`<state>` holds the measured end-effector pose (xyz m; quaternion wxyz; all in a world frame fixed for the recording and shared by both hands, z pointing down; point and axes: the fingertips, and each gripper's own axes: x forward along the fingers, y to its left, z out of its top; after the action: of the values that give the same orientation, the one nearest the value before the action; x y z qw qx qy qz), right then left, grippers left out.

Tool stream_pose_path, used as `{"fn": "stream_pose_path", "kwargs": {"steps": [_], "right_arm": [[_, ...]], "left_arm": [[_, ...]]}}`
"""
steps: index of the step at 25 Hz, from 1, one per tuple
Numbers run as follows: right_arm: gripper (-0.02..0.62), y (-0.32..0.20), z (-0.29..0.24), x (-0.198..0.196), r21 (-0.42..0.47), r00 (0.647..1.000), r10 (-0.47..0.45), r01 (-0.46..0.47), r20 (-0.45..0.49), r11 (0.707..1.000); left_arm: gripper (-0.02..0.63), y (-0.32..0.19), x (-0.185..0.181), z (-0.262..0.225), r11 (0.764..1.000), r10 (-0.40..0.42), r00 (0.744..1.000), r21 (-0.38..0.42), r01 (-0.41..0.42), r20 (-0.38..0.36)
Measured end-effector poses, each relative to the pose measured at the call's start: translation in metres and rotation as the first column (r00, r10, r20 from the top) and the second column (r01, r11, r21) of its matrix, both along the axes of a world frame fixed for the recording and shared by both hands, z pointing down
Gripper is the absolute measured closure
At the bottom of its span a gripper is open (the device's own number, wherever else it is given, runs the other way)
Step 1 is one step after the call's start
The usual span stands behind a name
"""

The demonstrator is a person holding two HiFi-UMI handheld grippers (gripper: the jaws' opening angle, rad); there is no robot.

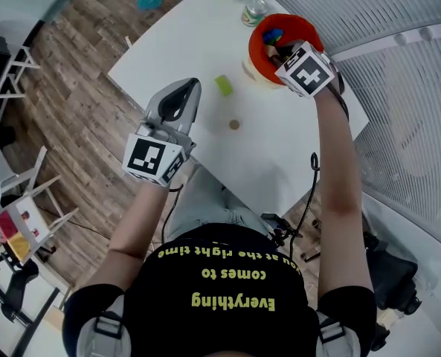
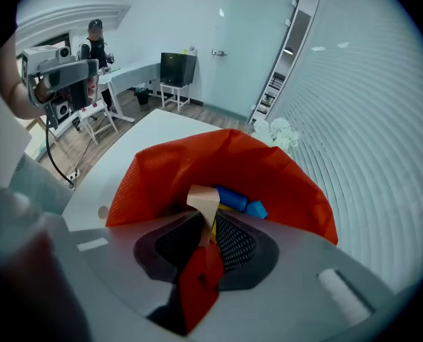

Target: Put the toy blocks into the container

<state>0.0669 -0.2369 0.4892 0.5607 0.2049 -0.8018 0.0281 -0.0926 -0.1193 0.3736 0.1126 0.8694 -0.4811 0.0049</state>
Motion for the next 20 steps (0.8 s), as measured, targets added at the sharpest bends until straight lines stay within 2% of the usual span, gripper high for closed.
{"fn": "stream_pose_path", "kwargs": {"steps": [7, 14, 18, 20], "right_arm": [[0.52, -0.001, -0.001, -0.001, 0.013, 1.0, -0.001, 0.001, 0.001, 1.0], [0.491, -0.003, -0.004, -0.001, 0.027, 1.0, 0.011, -0.012, 0.029, 1.0], [0.525, -0.005, -0.006, -0.002, 0.063, 1.0, 0.009, -0.01, 0.03, 0.998], [0.582, -0.01, -0.011, -0.001, 0.087, 0.998, 0.029, -0.035, 0.063, 0.996]], "left_arm": [[0.606, 0.003, -0.002, 0.001, 1.0, -0.008, 1.0, -0.004, 0.008, -0.002], [0.606, 0.004, -0.002, 0.001, 1.0, -0.017, 1.0, -0.004, 0.017, -0.003], [0.606, 0.004, -0.001, 0.0, 1.0, -0.016, 1.0, -0.001, 0.016, -0.002], [0.606, 0.003, -0.001, -0.001, 1.0, -0.015, 1.0, 0.001, 0.015, 0.0]]}}
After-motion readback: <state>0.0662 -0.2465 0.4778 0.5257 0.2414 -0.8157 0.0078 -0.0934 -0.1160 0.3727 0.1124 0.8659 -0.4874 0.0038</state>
